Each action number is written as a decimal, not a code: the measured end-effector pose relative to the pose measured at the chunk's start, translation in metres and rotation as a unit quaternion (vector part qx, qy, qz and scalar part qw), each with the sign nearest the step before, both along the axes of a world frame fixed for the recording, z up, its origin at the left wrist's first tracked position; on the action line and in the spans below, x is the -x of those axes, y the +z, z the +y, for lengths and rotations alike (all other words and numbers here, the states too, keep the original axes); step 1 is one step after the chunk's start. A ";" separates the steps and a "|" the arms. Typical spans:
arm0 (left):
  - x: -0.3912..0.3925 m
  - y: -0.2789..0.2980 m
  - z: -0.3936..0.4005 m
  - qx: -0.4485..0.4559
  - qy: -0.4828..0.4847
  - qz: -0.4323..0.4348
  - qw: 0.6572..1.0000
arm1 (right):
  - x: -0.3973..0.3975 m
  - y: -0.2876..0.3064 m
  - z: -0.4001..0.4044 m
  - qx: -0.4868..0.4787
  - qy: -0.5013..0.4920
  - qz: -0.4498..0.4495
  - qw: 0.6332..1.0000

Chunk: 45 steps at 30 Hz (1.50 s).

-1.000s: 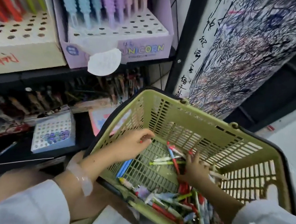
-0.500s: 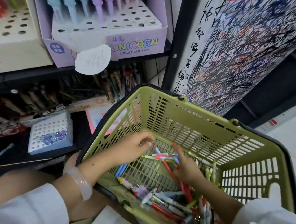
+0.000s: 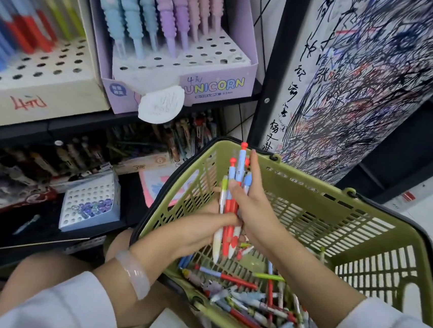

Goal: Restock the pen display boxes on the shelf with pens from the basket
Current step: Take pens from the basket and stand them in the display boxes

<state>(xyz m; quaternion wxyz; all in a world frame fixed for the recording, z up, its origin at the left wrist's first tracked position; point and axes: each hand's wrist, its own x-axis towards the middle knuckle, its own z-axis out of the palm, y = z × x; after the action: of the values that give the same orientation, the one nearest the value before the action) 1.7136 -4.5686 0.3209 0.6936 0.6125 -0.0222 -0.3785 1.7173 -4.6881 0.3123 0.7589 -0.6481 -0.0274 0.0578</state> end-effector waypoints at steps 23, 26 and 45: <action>0.015 0.053 0.103 -0.017 0.187 -0.161 0.969 | -0.008 0.073 0.072 0.081 -0.025 -0.066 0.994; 0.019 0.063 0.124 0.026 0.231 -0.147 0.961 | -0.005 0.088 0.093 -0.003 0.057 -0.058 0.997; 0.029 0.099 0.270 -0.043 0.449 -0.247 0.858 | -0.055 0.198 0.240 0.060 0.105 -0.212 0.970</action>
<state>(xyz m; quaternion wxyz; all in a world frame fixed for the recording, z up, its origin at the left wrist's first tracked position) 1.6845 -4.2990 0.4202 0.7331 0.6586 0.1008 0.1368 1.7719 -4.4481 0.5105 0.6851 -0.6836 -0.2516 0.0002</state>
